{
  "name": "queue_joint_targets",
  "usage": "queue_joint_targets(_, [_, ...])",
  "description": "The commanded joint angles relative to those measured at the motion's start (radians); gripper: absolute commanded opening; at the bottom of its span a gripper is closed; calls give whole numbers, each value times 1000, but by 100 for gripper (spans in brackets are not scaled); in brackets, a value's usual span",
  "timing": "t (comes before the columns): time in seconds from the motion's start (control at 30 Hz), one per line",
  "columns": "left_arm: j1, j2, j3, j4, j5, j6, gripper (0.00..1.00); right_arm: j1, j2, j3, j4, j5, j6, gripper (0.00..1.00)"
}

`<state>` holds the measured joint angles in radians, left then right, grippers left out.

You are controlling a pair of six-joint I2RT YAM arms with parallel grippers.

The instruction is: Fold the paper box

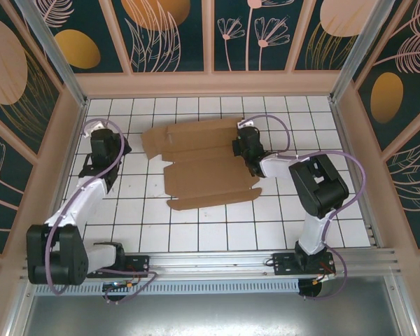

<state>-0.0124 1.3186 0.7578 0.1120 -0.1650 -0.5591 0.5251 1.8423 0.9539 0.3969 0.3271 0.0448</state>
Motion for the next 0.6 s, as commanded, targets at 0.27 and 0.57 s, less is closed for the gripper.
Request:
queue_joint_targets(0.27, [15, 263, 123, 237, 281, 318, 30, 16, 24, -44, -81, -1, -62, 0])
queue_joint_targets(0.57, [15, 367, 127, 257, 601, 464, 32, 35, 38, -18, -112, -16, -76, 1])
